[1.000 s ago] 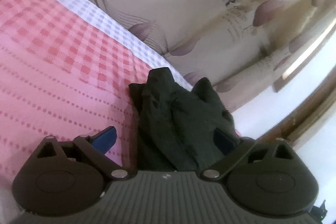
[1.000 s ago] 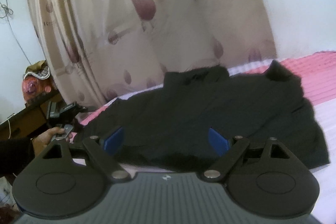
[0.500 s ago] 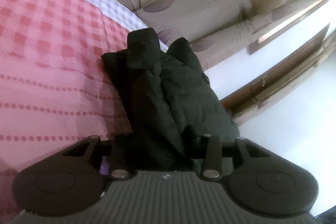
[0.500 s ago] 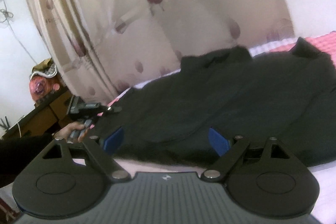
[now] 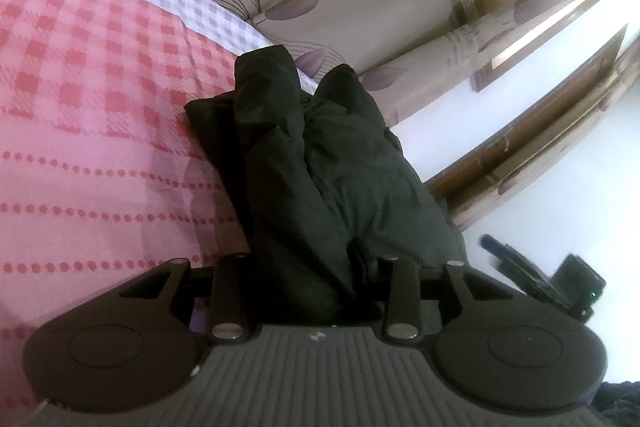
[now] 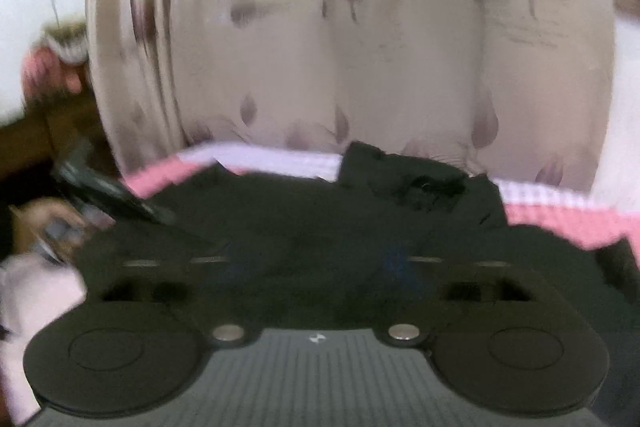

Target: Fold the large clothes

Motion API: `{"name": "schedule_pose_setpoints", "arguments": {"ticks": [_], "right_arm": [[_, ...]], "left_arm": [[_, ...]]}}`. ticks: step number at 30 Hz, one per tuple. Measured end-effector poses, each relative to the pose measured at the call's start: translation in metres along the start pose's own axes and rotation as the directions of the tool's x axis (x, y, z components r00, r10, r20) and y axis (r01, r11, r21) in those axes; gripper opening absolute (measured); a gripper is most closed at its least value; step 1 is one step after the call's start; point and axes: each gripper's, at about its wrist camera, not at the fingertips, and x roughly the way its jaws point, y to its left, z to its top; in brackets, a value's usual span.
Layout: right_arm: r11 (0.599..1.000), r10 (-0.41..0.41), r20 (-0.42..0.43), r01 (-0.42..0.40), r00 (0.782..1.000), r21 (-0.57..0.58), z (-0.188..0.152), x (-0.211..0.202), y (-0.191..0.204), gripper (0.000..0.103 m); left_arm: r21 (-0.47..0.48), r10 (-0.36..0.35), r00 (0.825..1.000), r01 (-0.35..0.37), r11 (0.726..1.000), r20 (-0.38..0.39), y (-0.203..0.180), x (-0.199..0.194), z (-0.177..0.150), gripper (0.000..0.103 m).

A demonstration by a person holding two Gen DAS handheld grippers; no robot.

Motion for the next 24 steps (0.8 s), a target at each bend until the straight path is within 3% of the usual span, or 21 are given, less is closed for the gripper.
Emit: {"name": "schedule_pose_setpoints", "arguments": {"ticks": [1, 7, 10, 12, 15, 17, 20, 24], "right_arm": [[0.999, -0.035, -0.029, 0.034, 0.999, -0.015, 0.002, 0.011, 0.0, 0.014], [0.986, -0.119, -0.047, 0.112, 0.992, -0.121, -0.003, 0.041, 0.003, 0.009], [0.972, -0.162, -0.062, 0.149, 0.985, -0.183, -0.01, 0.055, 0.01, 0.009], [0.965, -0.176, -0.098, 0.152, 0.979, -0.214, -0.018, 0.068, 0.013, 0.008], [0.971, -0.175, -0.141, 0.147, 0.974, -0.186, -0.025, 0.084, 0.011, 0.007], [0.973, -0.167, -0.146, 0.139, 0.975, -0.182, -0.03, 0.088, 0.009, 0.007], [0.982, -0.139, -0.16, 0.115, 0.977, -0.152, -0.03, 0.091, 0.003, 0.007], [0.998, -0.062, -0.161, 0.06, 0.985, -0.018, -0.03, 0.089, -0.018, 0.007]], "left_arm": [[-0.001, -0.002, 1.0, 0.002, 1.0, 0.001, 0.0, -0.001, 0.0, 0.04], [0.057, -0.022, 1.0, 0.022, 0.998, 0.01, -0.009, 0.001, -0.004, 0.06], [0.082, -0.048, 0.999, 0.047, 0.996, 0.008, -0.018, 0.004, -0.007, 0.081], [0.122, -0.085, 0.996, 0.087, 0.989, -0.021, -0.026, 0.011, -0.008, 0.103], [0.189, -0.056, 0.996, 0.068, 0.98, -0.066, -0.036, 0.02, -0.011, 0.103], [0.182, -0.061, 0.996, 0.072, 0.981, -0.069, -0.034, 0.021, -0.01, 0.102], [0.155, -0.032, 0.997, 0.042, 0.987, -0.067, -0.032, 0.021, -0.01, 0.088], [0.051, -0.033, 0.998, 0.035, 0.998, -0.044, -0.026, 0.017, -0.01, 0.064]]}}
